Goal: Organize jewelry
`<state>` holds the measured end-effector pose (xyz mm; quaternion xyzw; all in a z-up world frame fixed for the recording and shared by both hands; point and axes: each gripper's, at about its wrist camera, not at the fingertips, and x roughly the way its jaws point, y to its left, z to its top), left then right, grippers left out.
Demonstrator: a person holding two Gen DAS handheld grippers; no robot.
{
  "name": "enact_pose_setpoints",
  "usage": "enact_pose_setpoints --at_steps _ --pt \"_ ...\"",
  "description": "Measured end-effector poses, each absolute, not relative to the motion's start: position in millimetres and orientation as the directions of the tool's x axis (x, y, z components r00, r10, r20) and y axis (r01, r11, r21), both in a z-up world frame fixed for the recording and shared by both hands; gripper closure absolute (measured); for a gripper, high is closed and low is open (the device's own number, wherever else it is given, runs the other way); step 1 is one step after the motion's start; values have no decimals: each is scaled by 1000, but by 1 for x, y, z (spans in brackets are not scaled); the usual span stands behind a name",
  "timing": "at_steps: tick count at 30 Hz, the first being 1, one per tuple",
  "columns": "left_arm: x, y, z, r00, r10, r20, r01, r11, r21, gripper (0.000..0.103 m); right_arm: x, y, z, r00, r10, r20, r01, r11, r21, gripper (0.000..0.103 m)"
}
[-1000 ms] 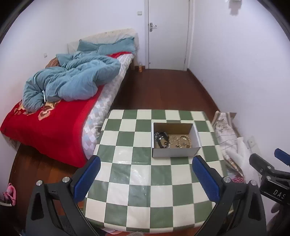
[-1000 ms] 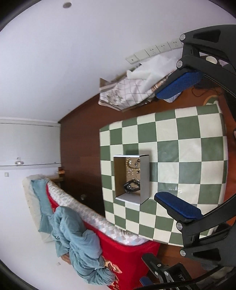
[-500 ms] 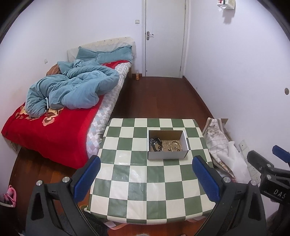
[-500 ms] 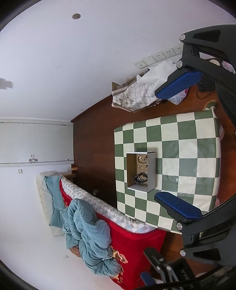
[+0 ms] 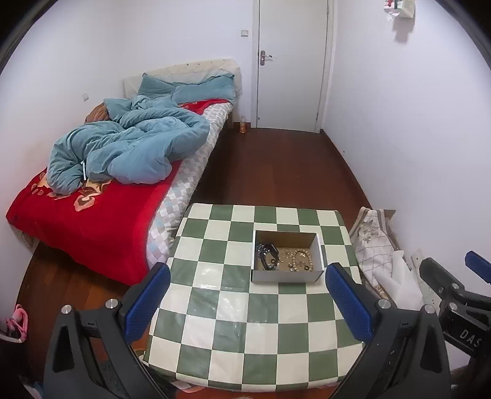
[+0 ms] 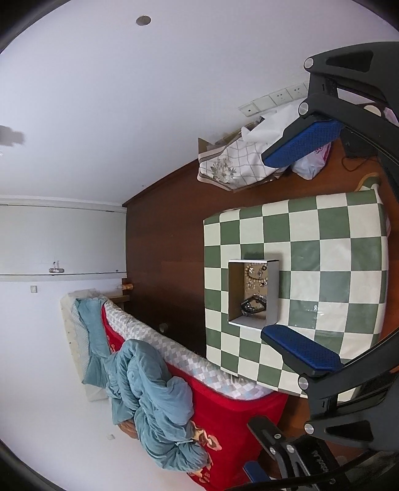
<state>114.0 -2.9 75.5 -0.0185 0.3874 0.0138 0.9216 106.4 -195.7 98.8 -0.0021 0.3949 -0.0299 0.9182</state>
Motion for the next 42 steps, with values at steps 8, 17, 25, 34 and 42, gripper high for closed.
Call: enact_pose_setpoints --at_steps 8,17,25,34,42 --pt "133 -4 67 683 27 -730 -57 998 -16 0 132 -195 83 665 -76 -743 69 997 -40 0" --pt "140 -6 61 664 37 -747 -52 999 3 0 146 -198 72 643 -86 -761 74 996 -50 0" --pt "143 -5 61 666 45 -745 -53 998 12 0 149 -197 69 631 -90 -771 69 996 -60 0" --pt "143 -5 62 670 50 -740 -55 998 18 0 148 -192 69 626 -78 -776 54 997 -56 0" --pt "141 -3 63 675 50 -736 -56 998 16 0 147 -192 72 630 -72 -773 52 997 -50 0"
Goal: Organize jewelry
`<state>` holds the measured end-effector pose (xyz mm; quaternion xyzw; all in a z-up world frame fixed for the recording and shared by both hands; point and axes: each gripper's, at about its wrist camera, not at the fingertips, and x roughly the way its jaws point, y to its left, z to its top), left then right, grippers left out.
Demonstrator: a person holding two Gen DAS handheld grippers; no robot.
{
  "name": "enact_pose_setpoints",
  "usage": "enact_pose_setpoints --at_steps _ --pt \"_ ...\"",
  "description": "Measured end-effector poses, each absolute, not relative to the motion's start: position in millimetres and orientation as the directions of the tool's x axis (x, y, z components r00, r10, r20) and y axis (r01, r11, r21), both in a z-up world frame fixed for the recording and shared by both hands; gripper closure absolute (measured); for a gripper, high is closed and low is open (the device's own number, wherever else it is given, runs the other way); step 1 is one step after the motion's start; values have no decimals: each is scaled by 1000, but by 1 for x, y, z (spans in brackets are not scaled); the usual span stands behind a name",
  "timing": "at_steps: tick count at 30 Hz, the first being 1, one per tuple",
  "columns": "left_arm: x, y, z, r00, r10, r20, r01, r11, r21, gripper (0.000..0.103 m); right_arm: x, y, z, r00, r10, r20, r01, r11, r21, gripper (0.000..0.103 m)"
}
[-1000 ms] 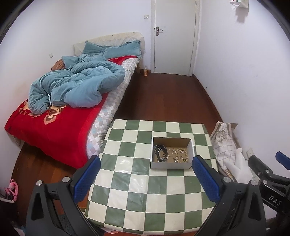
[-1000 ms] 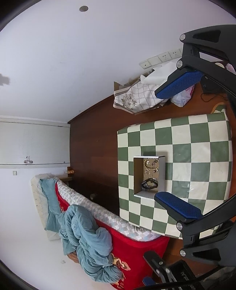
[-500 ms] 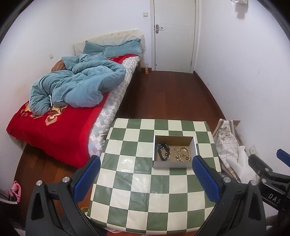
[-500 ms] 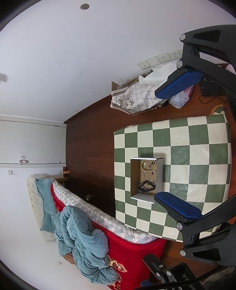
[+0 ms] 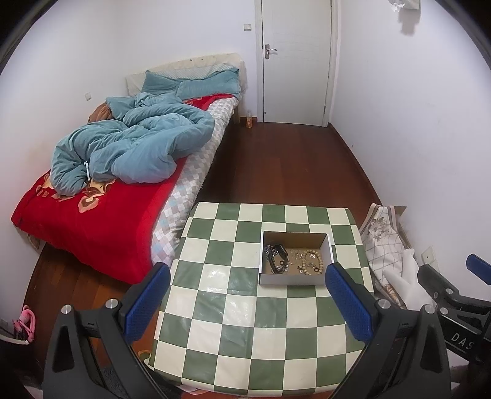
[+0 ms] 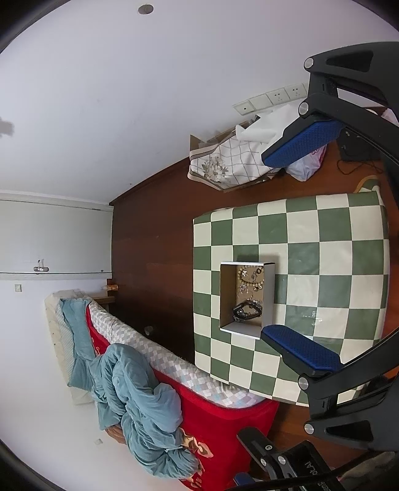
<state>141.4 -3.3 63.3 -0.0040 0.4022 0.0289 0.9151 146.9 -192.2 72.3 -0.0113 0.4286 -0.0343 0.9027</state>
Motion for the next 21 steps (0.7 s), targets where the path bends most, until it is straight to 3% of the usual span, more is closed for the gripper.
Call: enact_pose_setpoints --at_steps 21 --pt "128 -5 70 691 65 -720 -63 998 29 0 137 -196 80 638 -59 -768 57 998 -30 0"
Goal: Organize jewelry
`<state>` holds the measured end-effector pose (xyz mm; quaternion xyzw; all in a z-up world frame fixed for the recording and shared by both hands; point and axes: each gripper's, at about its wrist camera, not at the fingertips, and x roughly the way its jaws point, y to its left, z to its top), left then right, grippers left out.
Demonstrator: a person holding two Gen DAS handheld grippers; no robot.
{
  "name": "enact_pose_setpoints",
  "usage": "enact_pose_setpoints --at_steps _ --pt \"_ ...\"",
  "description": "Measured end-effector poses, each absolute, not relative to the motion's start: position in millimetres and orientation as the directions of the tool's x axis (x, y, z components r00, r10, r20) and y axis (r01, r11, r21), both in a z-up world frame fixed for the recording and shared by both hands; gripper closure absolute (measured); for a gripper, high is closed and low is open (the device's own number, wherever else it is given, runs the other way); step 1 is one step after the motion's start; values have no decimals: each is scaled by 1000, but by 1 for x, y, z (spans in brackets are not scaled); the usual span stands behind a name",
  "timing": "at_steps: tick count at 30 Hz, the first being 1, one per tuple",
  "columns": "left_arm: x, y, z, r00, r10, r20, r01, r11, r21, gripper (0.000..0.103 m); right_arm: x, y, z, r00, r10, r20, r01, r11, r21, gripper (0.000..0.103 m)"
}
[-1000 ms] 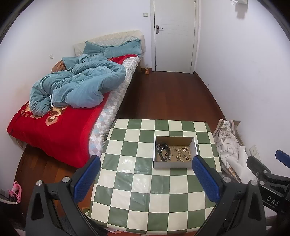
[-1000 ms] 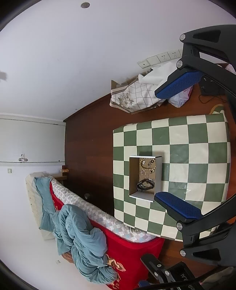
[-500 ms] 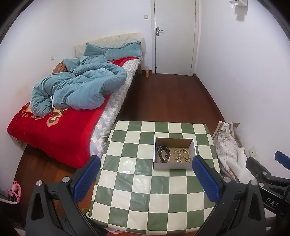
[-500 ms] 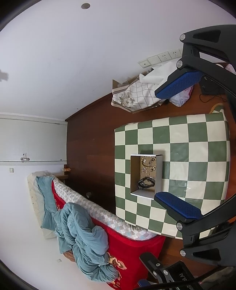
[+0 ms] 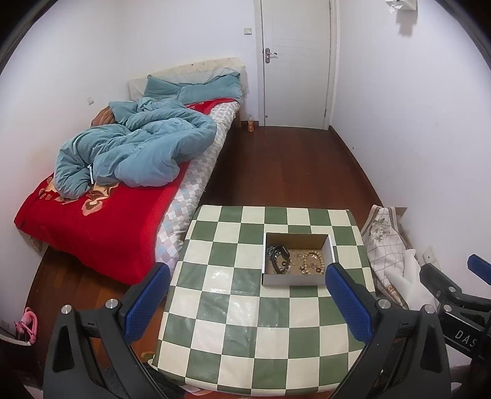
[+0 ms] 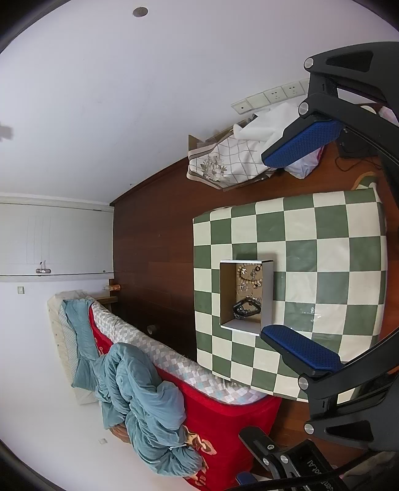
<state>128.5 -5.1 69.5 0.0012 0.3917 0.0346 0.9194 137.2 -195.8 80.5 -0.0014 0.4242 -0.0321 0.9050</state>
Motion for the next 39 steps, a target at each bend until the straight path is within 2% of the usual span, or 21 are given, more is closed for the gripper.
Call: enact_pose_setpoints --at_steps 39 --pt "125 -4 72 697 72 -714 -63 997 40 0 135 -197 83 642 -69 -763 76 997 -26 0"
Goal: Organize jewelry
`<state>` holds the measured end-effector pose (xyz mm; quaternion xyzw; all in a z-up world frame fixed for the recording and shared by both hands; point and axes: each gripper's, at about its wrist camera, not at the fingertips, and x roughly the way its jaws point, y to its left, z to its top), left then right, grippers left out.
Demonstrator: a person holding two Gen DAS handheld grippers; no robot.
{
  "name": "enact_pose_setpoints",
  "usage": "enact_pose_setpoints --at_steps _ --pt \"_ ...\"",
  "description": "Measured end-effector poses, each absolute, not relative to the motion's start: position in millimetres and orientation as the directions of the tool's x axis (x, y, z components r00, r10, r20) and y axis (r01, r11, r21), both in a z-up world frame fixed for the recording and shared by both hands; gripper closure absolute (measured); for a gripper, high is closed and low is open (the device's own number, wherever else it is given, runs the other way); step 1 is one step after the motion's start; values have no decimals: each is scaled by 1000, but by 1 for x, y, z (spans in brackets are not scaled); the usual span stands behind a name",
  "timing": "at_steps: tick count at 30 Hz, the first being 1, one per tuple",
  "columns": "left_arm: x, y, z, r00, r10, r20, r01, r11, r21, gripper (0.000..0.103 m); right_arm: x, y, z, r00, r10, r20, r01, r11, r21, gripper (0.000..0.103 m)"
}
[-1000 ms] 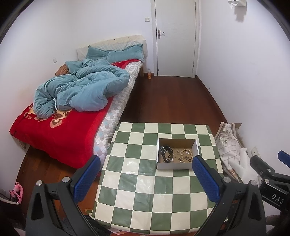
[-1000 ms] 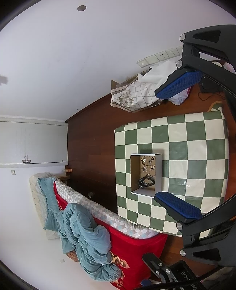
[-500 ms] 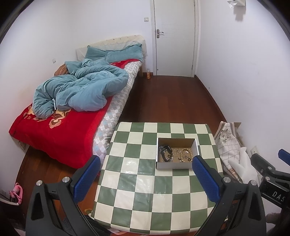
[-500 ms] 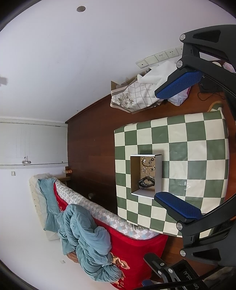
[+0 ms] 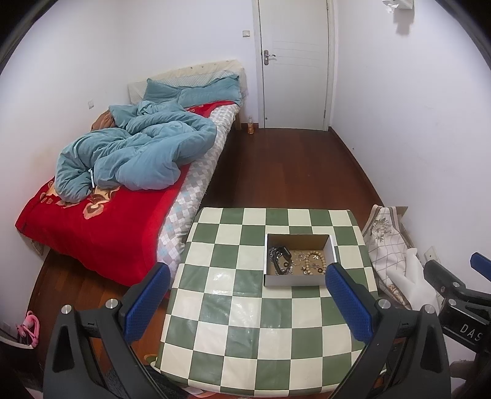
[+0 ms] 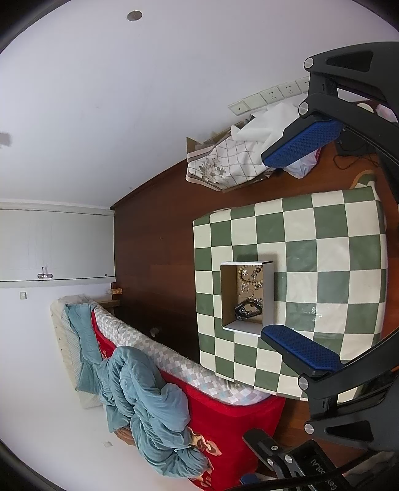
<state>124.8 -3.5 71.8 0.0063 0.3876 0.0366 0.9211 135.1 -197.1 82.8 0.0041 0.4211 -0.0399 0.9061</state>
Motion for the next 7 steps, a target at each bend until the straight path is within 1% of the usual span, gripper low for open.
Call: enact_pose_setpoints --at_steps 7 --pt "126 -4 74 702 67 -709 -55 998 40 0 134 -197 82 640 -68 -765 76 997 -25 0"
